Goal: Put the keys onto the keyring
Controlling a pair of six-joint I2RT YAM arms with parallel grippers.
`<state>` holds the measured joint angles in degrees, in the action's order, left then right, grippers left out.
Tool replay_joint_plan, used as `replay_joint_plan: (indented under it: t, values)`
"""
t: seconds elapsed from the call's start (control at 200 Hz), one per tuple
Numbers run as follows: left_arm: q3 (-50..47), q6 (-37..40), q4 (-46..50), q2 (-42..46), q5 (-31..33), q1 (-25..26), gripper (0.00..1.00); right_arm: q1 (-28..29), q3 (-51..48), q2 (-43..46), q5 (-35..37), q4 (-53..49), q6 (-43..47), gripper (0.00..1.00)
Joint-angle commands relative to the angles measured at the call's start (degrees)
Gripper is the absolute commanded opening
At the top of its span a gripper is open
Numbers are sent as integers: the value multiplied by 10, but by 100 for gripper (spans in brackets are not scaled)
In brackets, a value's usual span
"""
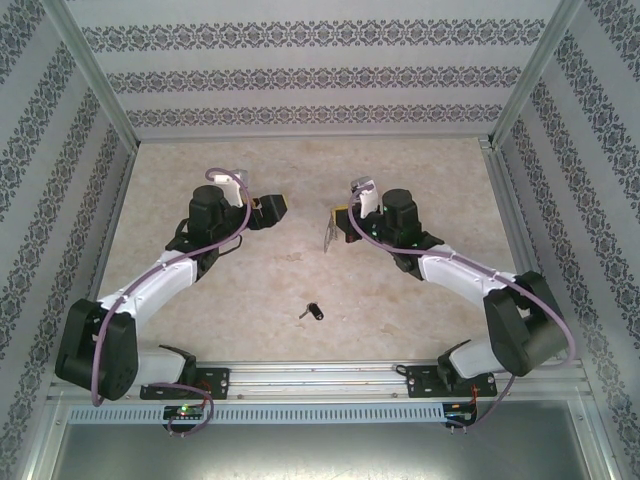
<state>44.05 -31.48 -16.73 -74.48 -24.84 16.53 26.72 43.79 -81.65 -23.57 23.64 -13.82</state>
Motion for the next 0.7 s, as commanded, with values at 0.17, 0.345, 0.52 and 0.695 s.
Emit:
replay_joint_plan:
  t: [0.17,0.345,0.52,0.695]
  values:
    - [4,-13,-43,17,-31,12,100,-12,-19,35,-65,46,-21,0]
    - [6,-19,-76,3,-65,16,97,-21,-19,32,-100,73,-44,0]
    - [18,-27,-105,-24,-114,30,90,-41,-23,10,-168,163,-113,0]
    - [39,-28,-112,-49,-142,42,83,-53,-12,-24,-220,261,-187,0]
